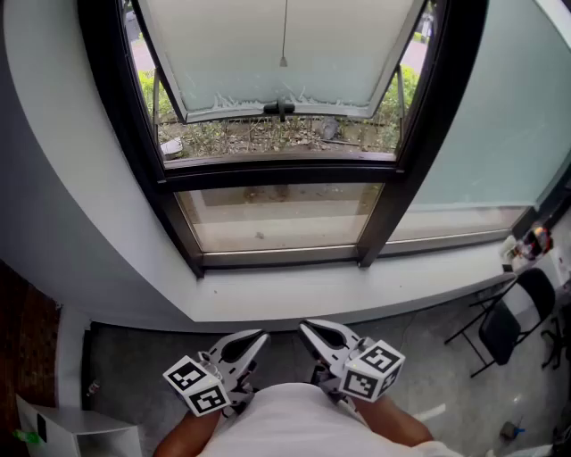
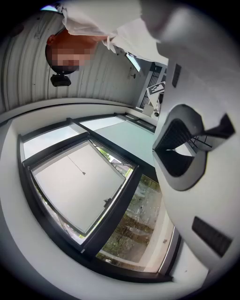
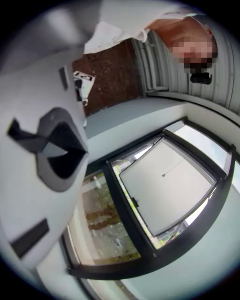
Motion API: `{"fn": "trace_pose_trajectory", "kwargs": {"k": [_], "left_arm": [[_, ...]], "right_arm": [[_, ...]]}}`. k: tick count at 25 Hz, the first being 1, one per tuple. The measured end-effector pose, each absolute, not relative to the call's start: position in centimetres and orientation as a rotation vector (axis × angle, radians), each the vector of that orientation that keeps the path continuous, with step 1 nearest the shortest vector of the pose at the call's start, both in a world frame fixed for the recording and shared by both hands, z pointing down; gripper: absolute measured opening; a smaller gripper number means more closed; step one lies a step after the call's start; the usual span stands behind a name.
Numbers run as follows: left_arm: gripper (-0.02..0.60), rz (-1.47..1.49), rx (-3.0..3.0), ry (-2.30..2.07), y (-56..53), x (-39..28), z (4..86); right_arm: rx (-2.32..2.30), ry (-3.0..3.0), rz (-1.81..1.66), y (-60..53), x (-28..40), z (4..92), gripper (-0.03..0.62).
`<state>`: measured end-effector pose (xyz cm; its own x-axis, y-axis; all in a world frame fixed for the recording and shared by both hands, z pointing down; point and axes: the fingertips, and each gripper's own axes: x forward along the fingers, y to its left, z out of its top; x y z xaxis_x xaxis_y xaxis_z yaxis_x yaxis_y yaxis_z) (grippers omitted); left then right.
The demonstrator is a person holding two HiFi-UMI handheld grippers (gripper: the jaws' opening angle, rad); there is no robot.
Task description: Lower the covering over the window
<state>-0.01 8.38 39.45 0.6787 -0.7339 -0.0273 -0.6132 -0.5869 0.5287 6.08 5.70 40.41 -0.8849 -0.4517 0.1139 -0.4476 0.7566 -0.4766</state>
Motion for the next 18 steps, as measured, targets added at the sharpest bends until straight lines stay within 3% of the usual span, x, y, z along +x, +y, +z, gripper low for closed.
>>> {"fn": "trace_pose_trajectory", "kwargs": {"k": [18], "left_arm": [[0.017,-0.317,2.397,-1.068,8.1,-2.3,40.2]], "right_arm": [[-0.628,2.958,-0.914,6.8,3.2,41.4,0.025]]}}
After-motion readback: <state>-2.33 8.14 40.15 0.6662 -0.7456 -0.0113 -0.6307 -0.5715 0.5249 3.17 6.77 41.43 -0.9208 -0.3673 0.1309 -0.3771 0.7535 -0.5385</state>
